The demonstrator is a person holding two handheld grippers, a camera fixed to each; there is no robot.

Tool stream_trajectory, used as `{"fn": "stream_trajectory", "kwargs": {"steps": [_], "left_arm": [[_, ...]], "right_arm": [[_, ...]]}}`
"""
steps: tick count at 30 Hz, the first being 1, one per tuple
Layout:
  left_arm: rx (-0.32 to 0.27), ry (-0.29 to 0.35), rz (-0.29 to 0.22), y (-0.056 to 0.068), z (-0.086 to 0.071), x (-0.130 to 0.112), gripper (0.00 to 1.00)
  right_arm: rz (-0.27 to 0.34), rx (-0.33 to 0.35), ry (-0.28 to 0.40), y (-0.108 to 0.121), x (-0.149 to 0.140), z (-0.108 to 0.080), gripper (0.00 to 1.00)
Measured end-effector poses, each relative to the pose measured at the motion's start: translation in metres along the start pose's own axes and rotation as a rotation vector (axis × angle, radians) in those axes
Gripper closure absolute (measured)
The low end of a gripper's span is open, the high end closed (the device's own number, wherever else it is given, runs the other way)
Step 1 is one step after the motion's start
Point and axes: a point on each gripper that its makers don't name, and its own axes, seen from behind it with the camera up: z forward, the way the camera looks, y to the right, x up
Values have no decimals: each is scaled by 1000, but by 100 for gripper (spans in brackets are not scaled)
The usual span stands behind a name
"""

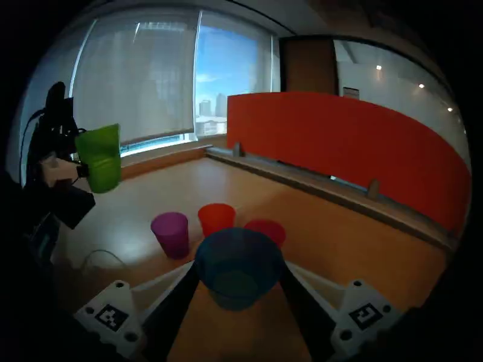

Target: Pour water

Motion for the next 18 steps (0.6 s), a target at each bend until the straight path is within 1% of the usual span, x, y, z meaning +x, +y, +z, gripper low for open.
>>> {"fn": "stream_trajectory", "kwargs": {"steps": [5,11,18], "left_arm": [[-4,11,-9,3,-2,3,20],[-6,28,-12,7,-6,6,20],[-15,48,-8,15,-11,13,20]], "right_arm": [[2,8,48,-11,21,-17,9],[-18,7,104,-23,45,-39,9],[-43,9,162,-37,68,-62,9]]}}
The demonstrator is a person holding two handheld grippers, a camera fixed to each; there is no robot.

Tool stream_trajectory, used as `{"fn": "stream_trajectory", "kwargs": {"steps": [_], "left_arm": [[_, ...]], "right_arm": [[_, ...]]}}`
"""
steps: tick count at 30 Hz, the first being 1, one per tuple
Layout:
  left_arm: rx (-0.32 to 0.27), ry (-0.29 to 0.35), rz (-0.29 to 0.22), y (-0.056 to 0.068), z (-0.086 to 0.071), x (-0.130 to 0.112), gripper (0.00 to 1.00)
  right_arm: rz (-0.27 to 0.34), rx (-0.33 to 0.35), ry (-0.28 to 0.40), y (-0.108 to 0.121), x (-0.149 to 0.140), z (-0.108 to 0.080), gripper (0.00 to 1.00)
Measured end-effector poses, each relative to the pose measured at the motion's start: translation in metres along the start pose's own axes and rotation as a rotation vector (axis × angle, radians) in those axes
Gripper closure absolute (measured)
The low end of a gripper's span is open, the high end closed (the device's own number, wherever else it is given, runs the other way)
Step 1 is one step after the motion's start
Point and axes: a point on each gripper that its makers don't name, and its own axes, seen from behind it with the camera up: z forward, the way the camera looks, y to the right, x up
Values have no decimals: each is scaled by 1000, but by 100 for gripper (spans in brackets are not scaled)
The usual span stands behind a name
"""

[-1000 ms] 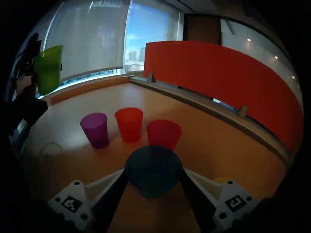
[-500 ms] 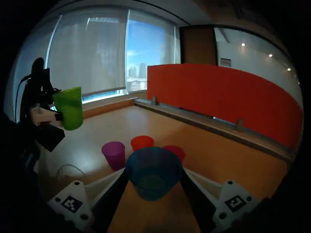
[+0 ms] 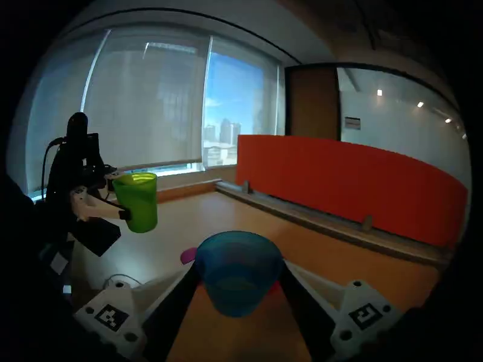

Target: Pour water

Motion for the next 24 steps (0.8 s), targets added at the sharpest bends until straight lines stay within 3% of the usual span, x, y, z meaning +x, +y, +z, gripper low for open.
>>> {"fn": "stream_trajectory", "kwargs": {"steps": [24], "left_arm": [[-46,102,-54,23,-9,27,20]], "right_arm": [[-17,12,94,-17,36,-33,9]]}}
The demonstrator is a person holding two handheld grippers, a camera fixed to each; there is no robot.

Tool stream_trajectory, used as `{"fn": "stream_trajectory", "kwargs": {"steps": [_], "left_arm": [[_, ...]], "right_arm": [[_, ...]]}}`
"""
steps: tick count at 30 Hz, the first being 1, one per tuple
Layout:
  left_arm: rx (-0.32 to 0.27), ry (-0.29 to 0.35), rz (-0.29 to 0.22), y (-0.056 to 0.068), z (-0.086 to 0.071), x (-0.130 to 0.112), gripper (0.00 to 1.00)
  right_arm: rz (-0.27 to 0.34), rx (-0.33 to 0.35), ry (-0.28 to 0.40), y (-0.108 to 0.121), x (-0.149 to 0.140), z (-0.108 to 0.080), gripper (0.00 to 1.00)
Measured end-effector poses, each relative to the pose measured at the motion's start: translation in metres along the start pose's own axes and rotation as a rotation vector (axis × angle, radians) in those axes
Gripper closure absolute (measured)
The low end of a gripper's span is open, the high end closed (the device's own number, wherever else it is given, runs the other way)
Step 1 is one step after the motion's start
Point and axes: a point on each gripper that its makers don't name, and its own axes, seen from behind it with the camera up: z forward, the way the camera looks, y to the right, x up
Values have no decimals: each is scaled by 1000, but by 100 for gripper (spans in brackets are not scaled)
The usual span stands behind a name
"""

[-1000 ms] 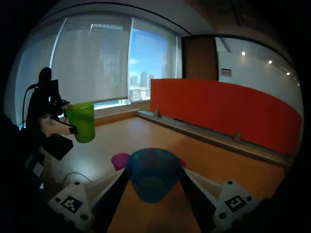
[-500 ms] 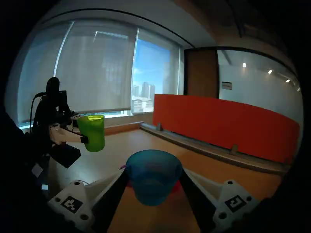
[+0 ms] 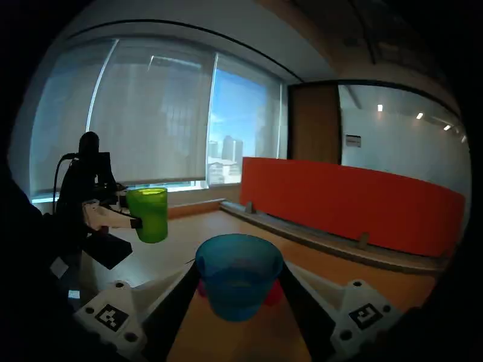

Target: Pour water

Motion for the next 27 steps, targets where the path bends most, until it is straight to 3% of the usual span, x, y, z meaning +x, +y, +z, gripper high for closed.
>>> {"fn": "stream_trajectory", "kwargs": {"steps": [14,27], "left_arm": [[-22,-23,13,7,1,-1,20],[-38,-42,35,10,3,-3,20]], "right_arm": [[17,14,27,0,5,-6,9],[-11,33,22,-6,8,-7,9]]}}
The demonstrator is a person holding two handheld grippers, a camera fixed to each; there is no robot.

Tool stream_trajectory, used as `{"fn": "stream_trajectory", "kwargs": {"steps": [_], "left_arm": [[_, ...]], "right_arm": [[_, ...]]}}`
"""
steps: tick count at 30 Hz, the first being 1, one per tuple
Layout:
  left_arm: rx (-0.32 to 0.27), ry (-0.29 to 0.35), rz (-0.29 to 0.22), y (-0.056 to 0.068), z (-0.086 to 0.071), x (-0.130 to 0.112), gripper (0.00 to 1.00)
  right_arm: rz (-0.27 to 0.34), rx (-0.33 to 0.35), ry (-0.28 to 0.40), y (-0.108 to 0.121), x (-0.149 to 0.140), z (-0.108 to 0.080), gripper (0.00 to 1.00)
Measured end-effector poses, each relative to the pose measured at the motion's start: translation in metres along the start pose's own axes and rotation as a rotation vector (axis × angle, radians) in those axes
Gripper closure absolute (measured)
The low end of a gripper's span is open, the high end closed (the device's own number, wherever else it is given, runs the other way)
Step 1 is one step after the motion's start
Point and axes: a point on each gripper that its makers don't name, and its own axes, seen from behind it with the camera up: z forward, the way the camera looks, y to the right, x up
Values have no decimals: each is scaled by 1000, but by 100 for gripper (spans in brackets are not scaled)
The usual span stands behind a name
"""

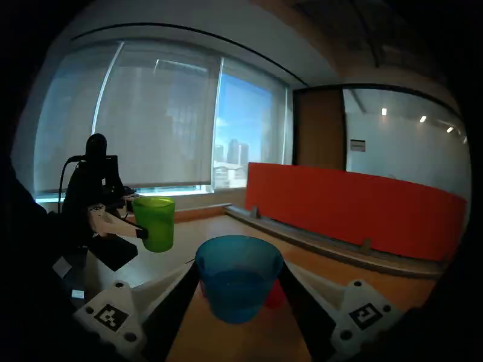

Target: Pour water

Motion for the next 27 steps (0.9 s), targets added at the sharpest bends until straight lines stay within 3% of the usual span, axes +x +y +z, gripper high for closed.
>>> {"fn": "stream_trajectory", "kwargs": {"steps": [14,27], "left_arm": [[-16,-5,1,6,2,-5,20],[-28,-9,10,14,4,-14,21]], "right_arm": [[-23,10,-10,-1,5,1,9],[-95,15,-4,-4,15,5,9]]}}
